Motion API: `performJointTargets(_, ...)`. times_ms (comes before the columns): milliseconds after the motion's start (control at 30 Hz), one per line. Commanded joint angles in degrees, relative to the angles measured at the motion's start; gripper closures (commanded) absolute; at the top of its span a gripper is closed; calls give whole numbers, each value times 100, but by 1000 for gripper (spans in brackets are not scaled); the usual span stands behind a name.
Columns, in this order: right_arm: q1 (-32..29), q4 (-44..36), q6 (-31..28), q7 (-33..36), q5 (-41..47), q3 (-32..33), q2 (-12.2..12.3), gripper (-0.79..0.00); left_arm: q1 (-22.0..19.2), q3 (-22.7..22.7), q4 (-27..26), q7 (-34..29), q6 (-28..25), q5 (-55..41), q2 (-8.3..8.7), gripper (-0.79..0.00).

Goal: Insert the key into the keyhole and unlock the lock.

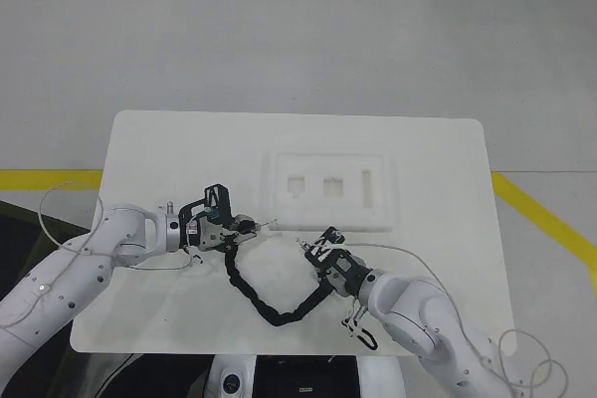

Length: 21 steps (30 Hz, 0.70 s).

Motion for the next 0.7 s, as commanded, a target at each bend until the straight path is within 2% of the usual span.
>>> performJointTargets(0, 2, 48, 31, 13, 18, -1, -7, -280, 67, -102, -109, -276, 163, -115, 31, 0)
performJointTargets(133, -5, 90, 85, 51, 41, 23, -18, -363, 158, -310, -274, -765, 447, -215, 80, 0)
performJointTargets(333, -175, -268, -103, -211, 227, 286, 15, -388, 161, -500, -344, -1171, 623, -324, 64, 0)
performJointTargets(433, -319, -489, -294, -280, 318, 479, 52, -576, 87, -465, -289, -1436, 656, -360, -3, 0)
performJointTargets(467, -370, -562, -338, -309, 381, 546, 62, -637, 54, -434, -252, -1513, 672, -351, -35, -77)
performJointTargets(500, -418, -630, -386, -336, 433, 615, 73, -727, 13, -397, -223, -1601, 700, -319, -69, -86)
performJointTargets(567, -516, -754, -459, -404, 534, 750, 92, -785, -51, -332, -174, -1584, 758, -337, -149, -65)
performJointTargets(600, -570, -813, -491, -442, 605, 813, 101, -785, -76, -298, -135, -1547, 779, -310, -188, -92)
performJointTargets(633, -619, -868, -533, -475, 677, 876, 110, -785, -104, -266, -100, -1542, 811, -260, -224, -197)
performJointTargets(667, -663, -924, -574, -484, 721, 937, 119, -785, -130, -236, -73, -1530, 829, -231, -259, -348)
